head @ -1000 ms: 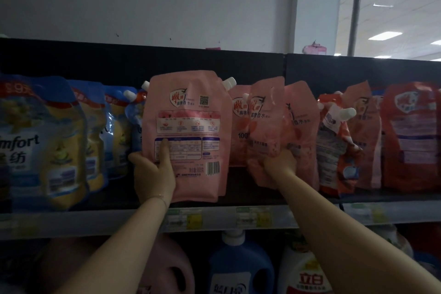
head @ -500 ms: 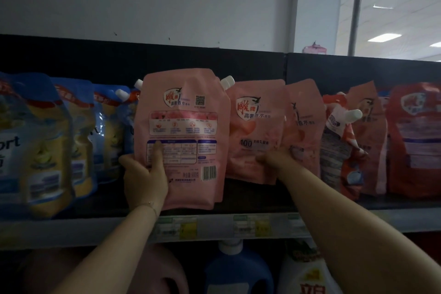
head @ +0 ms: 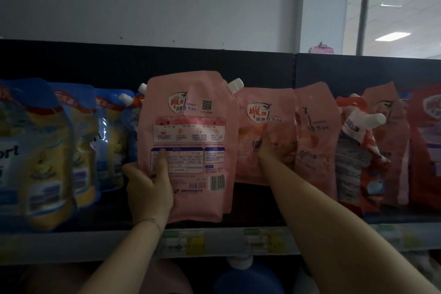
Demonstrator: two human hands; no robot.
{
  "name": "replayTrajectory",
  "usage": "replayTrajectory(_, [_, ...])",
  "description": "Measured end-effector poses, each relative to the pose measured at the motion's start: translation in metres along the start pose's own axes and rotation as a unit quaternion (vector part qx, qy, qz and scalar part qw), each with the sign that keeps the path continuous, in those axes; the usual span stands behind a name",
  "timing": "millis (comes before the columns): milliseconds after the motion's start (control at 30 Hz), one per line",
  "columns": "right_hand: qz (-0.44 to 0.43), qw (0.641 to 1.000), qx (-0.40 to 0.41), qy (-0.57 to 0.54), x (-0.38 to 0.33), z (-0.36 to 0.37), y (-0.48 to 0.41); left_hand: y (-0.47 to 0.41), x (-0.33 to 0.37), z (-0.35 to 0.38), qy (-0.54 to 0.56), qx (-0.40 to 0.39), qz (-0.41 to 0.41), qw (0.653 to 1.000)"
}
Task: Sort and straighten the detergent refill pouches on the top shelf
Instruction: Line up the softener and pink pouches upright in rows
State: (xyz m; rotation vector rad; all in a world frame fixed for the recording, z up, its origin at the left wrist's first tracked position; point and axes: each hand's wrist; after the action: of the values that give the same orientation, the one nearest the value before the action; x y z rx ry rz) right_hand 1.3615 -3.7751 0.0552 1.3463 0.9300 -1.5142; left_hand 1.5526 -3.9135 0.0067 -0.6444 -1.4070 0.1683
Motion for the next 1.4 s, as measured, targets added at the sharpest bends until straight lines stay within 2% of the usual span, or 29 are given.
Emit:
replayTrajectory(167, [-0.058,0.997,0.051,0.023,0.013,0.016,-0.008,0.000,0.001,-0.001,0.016,-0.002,0.007,1.000])
replayTrajectory(367, [-0.136,0.988,0.005,-0.078,0.019,0.011,-0.032,-0.004,-0.003,0.003,0.022,0.000,0.000,1.000])
replayTrajectory(567, [-0.118,0.990,-0.020,0.080,0.017,0.019,-0.031,-0.004,-0.003,0.004,0.013,0.004,0.014,1.000])
replayTrajectory(667, [-0.155,0.980,-0.010,0.123,0.016,0.016,-0.022,-0.002,-0.002,0.003,0.010,0.001,0.017,1.000])
replayTrajectory(733, [-0.188,0.969,-0.031,0.155,0.021,0.011,-0.022,-0.003,-0.003,0.003,0.008,0.001,0.015,1.000])
replayTrajectory(800, [-0.230,0.945,-0.083,0.216,0.028,-0.001,-0.023,-0.004,-0.004,0.003,0.008,-0.001,0.020,1.000])
replayTrajectory(900, [-0.310,0.863,-0.165,0.364,0.032,-0.017,-0.019,-0.003,-0.003,0.004,-0.001,0.003,0.027,1.000])
replayTrajectory(1000, [-0.315,0.787,-0.267,0.458,0.021,-0.029,-0.005,-0.002,-0.003,0.004,-0.011,-0.001,0.017,1.000])
replayTrajectory(1067, [-0.311,0.756,-0.300,0.491,0.014,-0.036,-0.005,-0.002,-0.004,0.004,-0.013,0.000,0.012,1.000])
replayTrajectory(1300, [-0.397,0.714,-0.276,0.507,0.007,-0.034,-0.014,-0.001,-0.003,0.003,-0.010,-0.004,0.022,1.000])
replayTrajectory(1400, [-0.396,0.712,-0.278,0.509,0.007,-0.027,-0.017,-0.001,-0.003,0.004,-0.012,-0.004,0.025,1.000])
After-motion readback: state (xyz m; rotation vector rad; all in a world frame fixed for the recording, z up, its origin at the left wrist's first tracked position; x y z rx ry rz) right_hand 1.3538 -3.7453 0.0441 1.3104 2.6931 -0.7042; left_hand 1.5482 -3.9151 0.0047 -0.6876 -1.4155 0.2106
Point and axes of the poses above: each hand's wrist, its own y-axis away from the middle knuckle, its own z-axis out of the palm, x = y × z, and after that the axes turned 12 degrees about -y, right-handed
